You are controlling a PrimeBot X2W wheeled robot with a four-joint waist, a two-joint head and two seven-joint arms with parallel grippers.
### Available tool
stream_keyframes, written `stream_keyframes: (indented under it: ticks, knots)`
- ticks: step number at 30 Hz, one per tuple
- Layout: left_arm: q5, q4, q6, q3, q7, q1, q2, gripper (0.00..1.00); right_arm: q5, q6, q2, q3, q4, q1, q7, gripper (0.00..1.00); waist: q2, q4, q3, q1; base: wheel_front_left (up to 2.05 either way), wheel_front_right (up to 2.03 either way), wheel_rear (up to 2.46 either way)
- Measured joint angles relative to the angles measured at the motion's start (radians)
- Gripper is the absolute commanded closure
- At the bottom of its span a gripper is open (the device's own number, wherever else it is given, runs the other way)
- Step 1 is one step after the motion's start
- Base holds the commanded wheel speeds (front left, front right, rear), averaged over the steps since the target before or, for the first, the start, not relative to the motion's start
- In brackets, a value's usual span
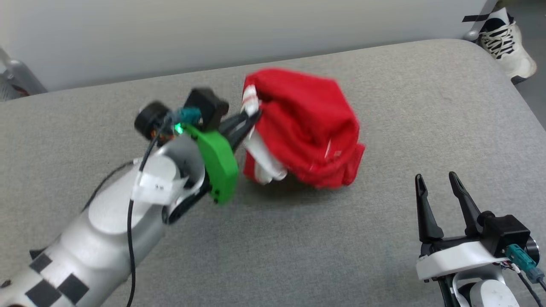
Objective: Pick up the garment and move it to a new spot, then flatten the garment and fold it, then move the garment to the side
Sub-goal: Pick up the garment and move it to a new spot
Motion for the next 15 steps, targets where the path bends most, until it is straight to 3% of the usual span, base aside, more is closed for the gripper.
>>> stream_keyframes:
  ticks: [7, 11, 15]
  knots:
    - [-0.092, -0.071, 0.0, -0.271, 0.052, 0.097, 0.162, 1.0, -0.001, 0.0, 0.0, -0.001, 0.009, -0.002, 0.0, 0.0, 0.0, 0.061, 0.017, 0.0, 0.0, 0.0, 0.0]
    - [-0.096, -0.076, 0.0, -0.322, 0.069, 0.097, 0.22, 1.0, -0.002, 0.0, 0.0, -0.003, 0.025, -0.006, 0.0, 0.0, 0.0, 0.1, 0.026, 0.0, 0.0, 0.0, 0.0]
    - [-0.066, -0.056, 0.0, -0.333, 0.077, 0.097, 0.234, 1.0, -0.003, 0.0, 0.0, -0.003, 0.046, -0.009, 0.0, 0.0, 0.0, 0.135, 0.028, 0.0001, 0.0, 0.0, 0.0]
